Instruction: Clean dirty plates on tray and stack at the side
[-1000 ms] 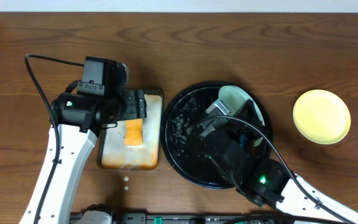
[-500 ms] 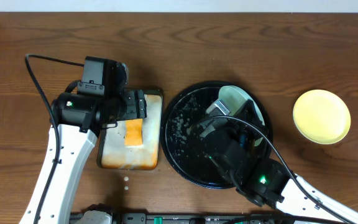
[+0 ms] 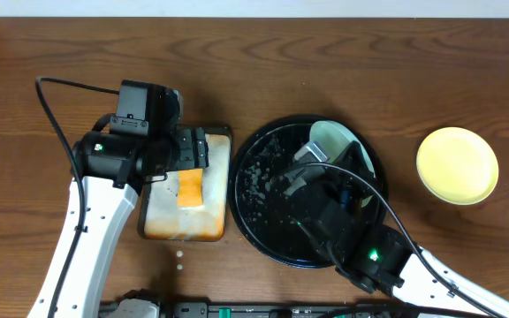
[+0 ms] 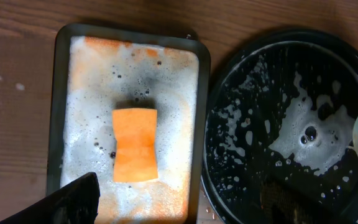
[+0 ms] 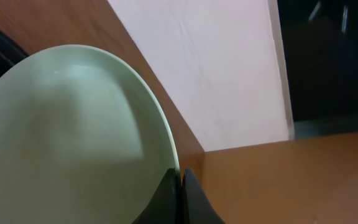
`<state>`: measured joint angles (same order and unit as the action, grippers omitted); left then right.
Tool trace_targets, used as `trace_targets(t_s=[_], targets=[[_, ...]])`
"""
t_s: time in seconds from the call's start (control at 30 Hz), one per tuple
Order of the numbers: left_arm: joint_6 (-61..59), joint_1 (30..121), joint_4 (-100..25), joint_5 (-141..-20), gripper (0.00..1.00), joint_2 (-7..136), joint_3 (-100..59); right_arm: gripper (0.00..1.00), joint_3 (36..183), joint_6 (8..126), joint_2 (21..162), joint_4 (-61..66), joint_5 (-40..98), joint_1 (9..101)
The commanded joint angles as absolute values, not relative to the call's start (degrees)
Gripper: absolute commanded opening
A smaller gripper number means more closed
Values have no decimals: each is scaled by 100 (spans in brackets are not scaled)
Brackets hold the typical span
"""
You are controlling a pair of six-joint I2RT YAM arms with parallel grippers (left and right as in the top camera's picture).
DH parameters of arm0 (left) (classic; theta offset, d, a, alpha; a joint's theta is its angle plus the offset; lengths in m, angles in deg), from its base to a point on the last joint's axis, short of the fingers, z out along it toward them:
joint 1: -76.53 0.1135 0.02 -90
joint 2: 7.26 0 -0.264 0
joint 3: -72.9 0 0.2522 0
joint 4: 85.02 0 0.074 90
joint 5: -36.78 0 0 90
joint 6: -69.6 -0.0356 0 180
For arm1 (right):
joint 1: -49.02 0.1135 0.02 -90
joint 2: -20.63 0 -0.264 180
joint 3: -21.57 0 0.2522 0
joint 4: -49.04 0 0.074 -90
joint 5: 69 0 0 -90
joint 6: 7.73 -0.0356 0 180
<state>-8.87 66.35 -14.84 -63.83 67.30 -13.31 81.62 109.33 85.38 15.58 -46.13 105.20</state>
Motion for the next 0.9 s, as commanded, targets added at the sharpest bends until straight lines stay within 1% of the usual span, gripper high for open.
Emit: trace_targets(t_s=[0.0,0.13,0.23,0.3,0.37,0.5,0.67,0.77,0.87], targets=[[-968,6640,-1473,-6414,84,6728,-1335,1,8216,9823,8514,1571,-4773,10553],[-966,6640,-1475,-6414,84,6728,-1335,1,8216,8820,8514,1324,-4792,10430],[-966,6640,-1473,-6414,84,6726,-1335,1,8216,8700,8503,1387,-5114,10205],[-968,6640,-1473,-6414,84,6726,-1335,1,8216,8698,8499,1490,-5090,10022],[-968,6640,-1473,-6414,84,6726,-1335,1,8216,8621,8501,1479,-4631,9851],[-968,6640,-1473,-6414,84,6728,-1335,1,8216,7970,8501,1219,-3385,9584],[-968,6638,-1473,-6414,84,6726,-1335,1,8227,7799,8372,1081,-2908,9222],[-968,6640,-1475,-6414,84,6726,-1335,1,8227,7738,8149,1033,-2456,8808],[-968,6640,-1475,-6414,84,6728,-1335,1,8227,7218,7917,848,-1925,8161]])
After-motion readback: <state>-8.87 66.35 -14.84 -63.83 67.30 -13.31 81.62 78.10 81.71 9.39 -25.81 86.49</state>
